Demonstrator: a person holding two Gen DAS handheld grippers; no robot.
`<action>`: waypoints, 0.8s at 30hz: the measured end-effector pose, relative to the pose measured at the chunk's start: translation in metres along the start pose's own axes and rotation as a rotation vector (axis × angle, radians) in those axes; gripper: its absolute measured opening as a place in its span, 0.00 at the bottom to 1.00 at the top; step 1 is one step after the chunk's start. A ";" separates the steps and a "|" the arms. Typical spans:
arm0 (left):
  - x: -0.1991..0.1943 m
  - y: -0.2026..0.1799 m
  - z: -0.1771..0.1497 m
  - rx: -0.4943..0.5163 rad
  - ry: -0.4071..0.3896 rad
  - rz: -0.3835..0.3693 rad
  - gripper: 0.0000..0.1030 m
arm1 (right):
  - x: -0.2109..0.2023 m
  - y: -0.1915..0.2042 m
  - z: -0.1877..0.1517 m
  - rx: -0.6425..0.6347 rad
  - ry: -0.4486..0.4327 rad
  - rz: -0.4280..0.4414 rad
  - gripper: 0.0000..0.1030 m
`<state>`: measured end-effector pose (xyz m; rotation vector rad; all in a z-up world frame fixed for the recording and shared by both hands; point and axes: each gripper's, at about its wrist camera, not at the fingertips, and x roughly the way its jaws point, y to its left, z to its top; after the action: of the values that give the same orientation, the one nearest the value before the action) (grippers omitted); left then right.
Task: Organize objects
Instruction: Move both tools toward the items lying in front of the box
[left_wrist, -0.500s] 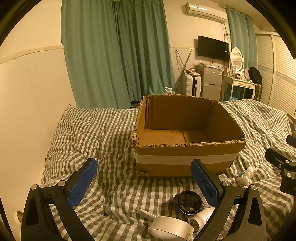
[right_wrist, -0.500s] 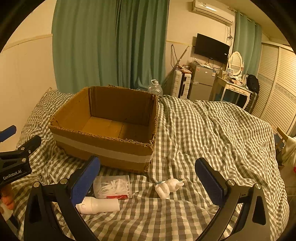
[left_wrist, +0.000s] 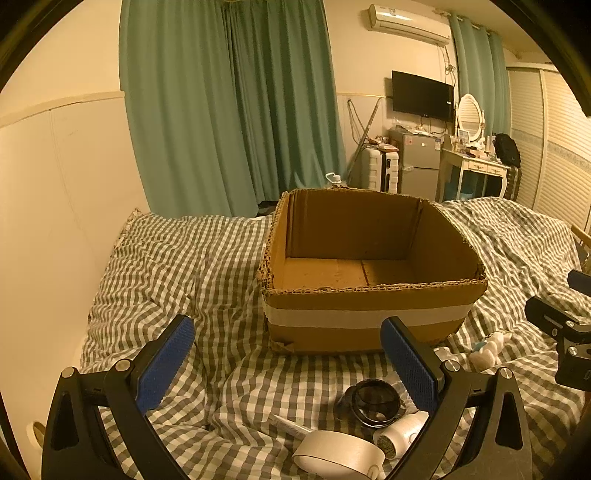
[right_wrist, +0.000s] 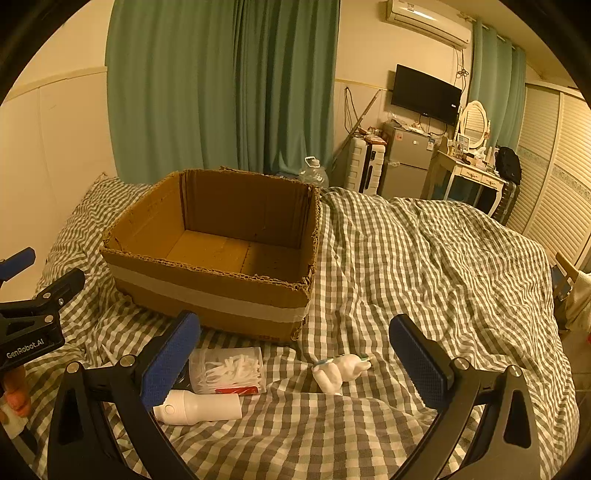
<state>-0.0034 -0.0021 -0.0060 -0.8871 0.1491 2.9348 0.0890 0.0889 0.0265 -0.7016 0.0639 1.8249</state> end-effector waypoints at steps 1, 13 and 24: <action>0.000 0.000 0.000 0.000 -0.002 -0.003 1.00 | 0.000 0.000 0.000 0.001 0.000 -0.001 1.00; -0.003 -0.002 -0.001 0.004 -0.008 -0.022 1.00 | 0.001 0.000 -0.001 0.007 0.004 -0.013 1.00; -0.007 -0.006 0.001 0.015 0.003 -0.054 1.00 | -0.002 0.001 0.002 -0.002 0.005 0.001 1.00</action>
<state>0.0028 0.0035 -0.0017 -0.8795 0.1451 2.8786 0.0879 0.0879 0.0285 -0.7076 0.0663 1.8240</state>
